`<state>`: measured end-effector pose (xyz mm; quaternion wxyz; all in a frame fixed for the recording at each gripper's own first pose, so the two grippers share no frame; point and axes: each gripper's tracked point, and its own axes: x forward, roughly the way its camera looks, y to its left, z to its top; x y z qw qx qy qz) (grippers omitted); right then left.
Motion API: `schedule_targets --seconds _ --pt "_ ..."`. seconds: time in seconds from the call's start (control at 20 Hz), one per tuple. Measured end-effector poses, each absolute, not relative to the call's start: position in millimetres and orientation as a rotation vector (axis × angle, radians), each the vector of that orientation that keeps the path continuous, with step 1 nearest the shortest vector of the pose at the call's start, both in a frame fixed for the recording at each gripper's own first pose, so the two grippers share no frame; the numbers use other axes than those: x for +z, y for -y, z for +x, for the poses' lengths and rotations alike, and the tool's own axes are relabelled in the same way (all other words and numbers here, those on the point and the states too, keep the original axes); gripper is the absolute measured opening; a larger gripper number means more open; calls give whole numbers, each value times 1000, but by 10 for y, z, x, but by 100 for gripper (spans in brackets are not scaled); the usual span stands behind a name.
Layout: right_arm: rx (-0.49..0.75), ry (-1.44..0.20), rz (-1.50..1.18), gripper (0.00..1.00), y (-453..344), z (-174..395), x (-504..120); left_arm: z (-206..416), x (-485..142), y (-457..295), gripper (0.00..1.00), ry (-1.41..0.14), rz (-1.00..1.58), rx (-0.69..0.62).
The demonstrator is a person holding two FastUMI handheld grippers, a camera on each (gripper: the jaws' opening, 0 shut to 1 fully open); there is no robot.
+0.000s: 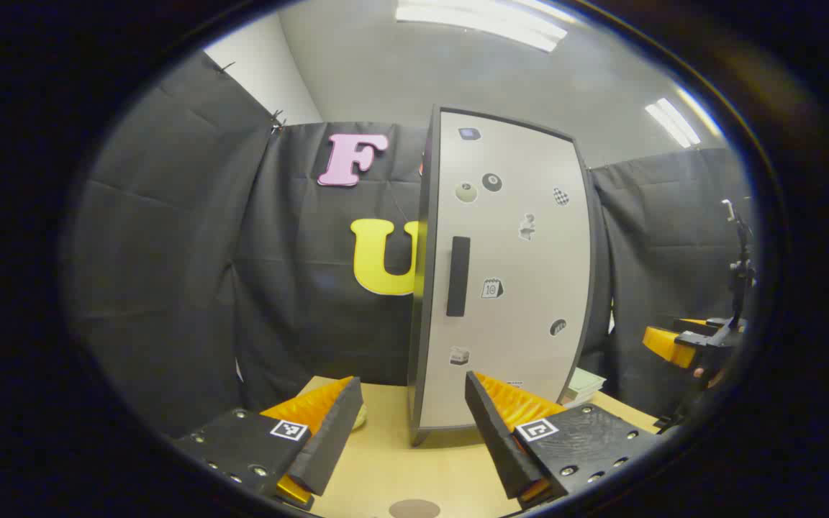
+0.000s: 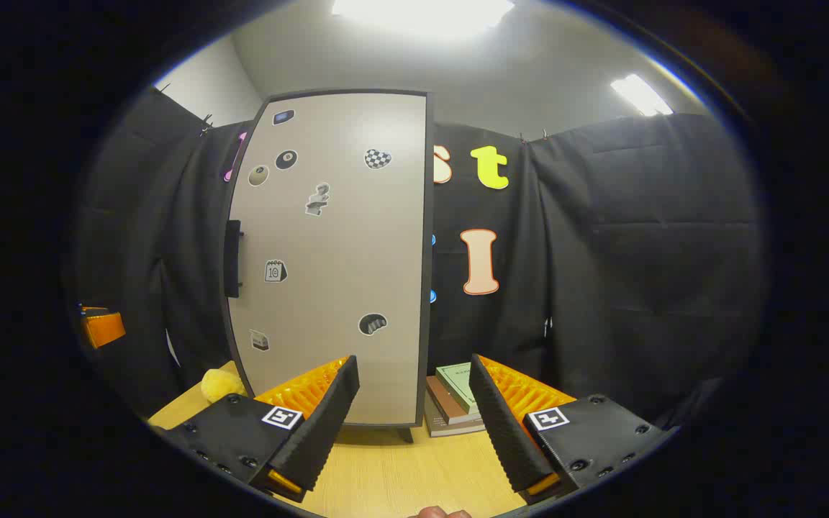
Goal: Open the cabinet door with the right hand, grasp the bottle in the cabinet with the left hand and place it on the coaster, then close the cabinet door with the right hand.
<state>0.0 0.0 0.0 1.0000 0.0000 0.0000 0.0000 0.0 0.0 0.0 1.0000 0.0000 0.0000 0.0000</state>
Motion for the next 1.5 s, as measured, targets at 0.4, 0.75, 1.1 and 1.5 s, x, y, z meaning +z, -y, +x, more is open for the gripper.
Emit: schedule_targets --seconds 0.4,0.75,1.1,1.5 --pt "17 1 -4 98 -8 -61 54 -32 -49 26 87 -12 22 -19" --pt "38 -14 -11 98 -64 -94 45 -169 -177 -10 87 -33 38 4" --pt "67 -6 -23 98 -205 -73 132 -311 -317 -95 87 -64 40 33" --pt "192 56 11 98 -874 261 629 -485 -466 -384 87 -85 18 100"
